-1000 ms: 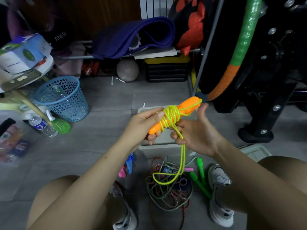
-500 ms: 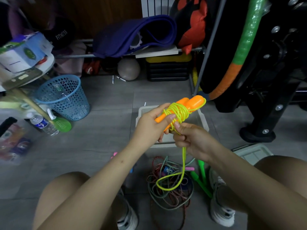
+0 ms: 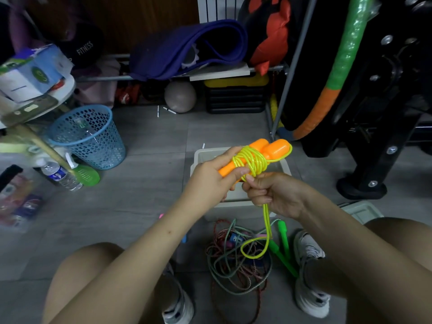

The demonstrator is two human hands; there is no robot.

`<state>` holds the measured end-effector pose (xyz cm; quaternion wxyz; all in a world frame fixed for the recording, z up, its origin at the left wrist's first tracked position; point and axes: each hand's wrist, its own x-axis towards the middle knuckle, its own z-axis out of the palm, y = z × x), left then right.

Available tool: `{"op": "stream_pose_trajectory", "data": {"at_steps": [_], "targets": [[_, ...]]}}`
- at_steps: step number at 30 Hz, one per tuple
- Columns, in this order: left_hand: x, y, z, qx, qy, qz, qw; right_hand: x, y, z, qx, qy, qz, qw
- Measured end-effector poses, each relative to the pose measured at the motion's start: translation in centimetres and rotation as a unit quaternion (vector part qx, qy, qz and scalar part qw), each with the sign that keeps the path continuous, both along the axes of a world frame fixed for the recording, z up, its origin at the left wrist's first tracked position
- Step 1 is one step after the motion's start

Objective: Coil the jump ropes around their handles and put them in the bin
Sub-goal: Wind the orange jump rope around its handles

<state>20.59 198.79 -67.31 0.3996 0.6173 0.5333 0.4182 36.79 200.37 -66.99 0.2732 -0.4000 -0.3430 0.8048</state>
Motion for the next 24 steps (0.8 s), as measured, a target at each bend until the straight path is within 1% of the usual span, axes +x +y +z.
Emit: {"op": "stream_pose_trajectory", "data": {"at_steps": [3,6,11,12,15,20,22,24], "targets": [[0.1,0.2,0.0,-0.010,-0.016,0.010,1.000,-0.2,0.1,0.4,0.027,-0.027,-0.034,0.999],[0.2,0.5,-0.1,-0.011,-0.023,0.028,0.999,-0.4,0.1,0.4,0.027,-0.001,-0.074,0.997],[0.7,0.7,-1.1,0.017,0.019,0.062,0.998,-0.8,-0.5,-0.1,-0.009,0.013,-0.134,0.991],[0.8,0.8,-1.2,0.017,0.017,0.074,0.997,-1.0,-0.6,-0.1,-0.010,0.016,-0.137,0.990],[0.8,1.0,-1.0,0.004,-0.029,0.104,0.994,-1.3,-0.9,0.0,0.008,0.034,-0.137,0.990],[0.7,1.2,-0.7,0.002,-0.044,0.140,0.989,-1.6,-1.5,-0.3,-0.013,0.063,-0.119,0.991],[0.8,1.0,-0.8,-0.006,-0.039,0.145,0.989,-1.8,-1.5,-0.4,-0.027,0.063,-0.118,0.991],[0.9,1.0,-0.7,-0.004,-0.055,0.143,0.988,-1.8,-1.3,-0.5,-0.021,0.041,-0.127,0.991]]}}
